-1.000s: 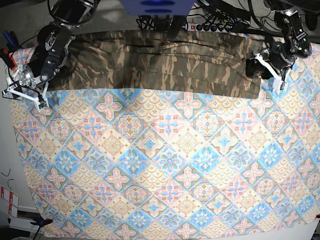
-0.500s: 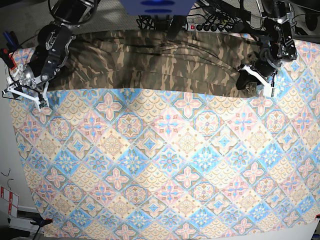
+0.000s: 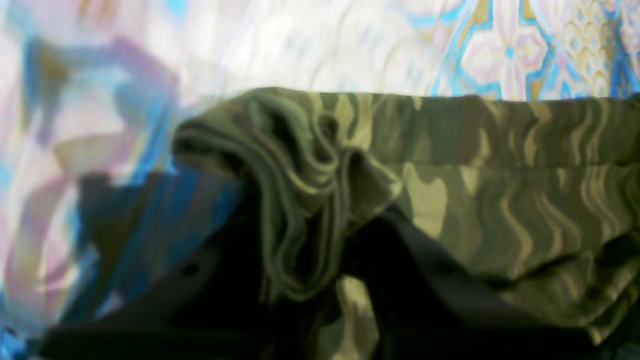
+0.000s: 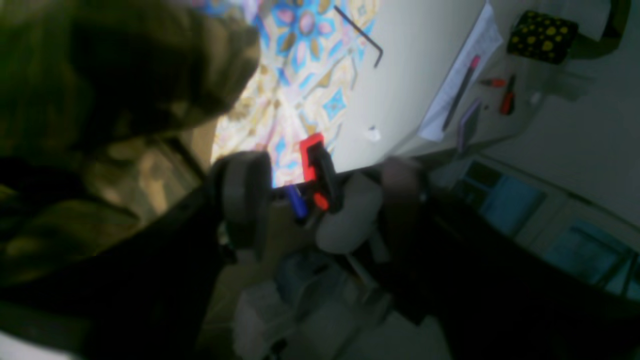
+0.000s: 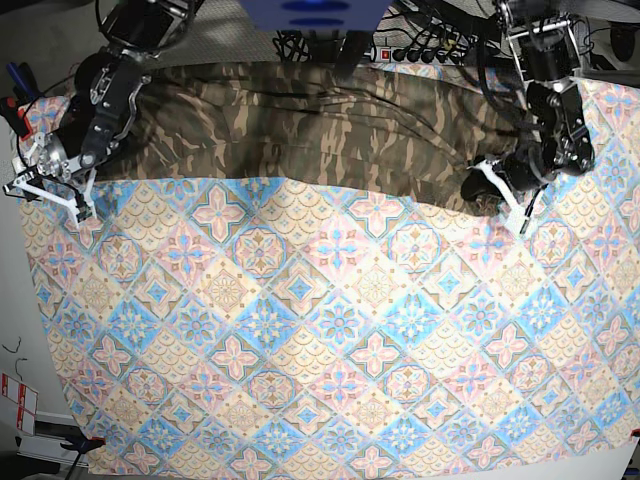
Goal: Fold the T-shirt properly
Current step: 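Slide the left gripper along the shirt strip and grasp its end, then lift the grasped shirt end with the left gripper toward the right gripper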
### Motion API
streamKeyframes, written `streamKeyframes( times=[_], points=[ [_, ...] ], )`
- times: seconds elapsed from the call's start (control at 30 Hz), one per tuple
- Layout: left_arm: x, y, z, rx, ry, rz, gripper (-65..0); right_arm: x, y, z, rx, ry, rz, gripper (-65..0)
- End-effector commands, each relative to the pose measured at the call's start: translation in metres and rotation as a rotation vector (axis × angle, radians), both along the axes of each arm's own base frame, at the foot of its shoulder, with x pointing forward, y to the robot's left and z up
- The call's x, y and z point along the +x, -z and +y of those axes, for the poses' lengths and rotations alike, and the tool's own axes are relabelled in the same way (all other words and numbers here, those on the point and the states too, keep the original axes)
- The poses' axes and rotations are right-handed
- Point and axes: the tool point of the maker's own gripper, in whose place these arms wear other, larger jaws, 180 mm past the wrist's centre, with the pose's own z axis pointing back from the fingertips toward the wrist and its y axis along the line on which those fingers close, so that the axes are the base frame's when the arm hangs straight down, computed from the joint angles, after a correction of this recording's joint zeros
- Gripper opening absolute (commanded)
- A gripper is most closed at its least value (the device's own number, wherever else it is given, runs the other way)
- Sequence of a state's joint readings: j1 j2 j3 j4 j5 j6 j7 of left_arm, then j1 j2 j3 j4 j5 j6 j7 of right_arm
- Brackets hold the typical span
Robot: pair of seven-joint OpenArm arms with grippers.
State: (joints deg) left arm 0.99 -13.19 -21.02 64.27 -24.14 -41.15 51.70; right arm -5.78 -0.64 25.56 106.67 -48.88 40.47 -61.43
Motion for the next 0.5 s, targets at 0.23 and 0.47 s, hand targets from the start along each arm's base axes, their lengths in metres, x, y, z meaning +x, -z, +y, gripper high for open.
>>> streamKeyframes(
  times=[0.23, 0.47],
  points=[
    [0.074, -0.031, 0.014, 0.155, 0.056, -0.057, -63.5, 0.017, -0.018, -0.007, -0.029, 0.008, -0.061, -29.8],
    [0.124, -0.033, 0.016, 0.152, 0.045, -0.052, -63.5, 0.017, -0.018, -0.007, -0.029, 0.008, -0.061, -29.8]
  ],
)
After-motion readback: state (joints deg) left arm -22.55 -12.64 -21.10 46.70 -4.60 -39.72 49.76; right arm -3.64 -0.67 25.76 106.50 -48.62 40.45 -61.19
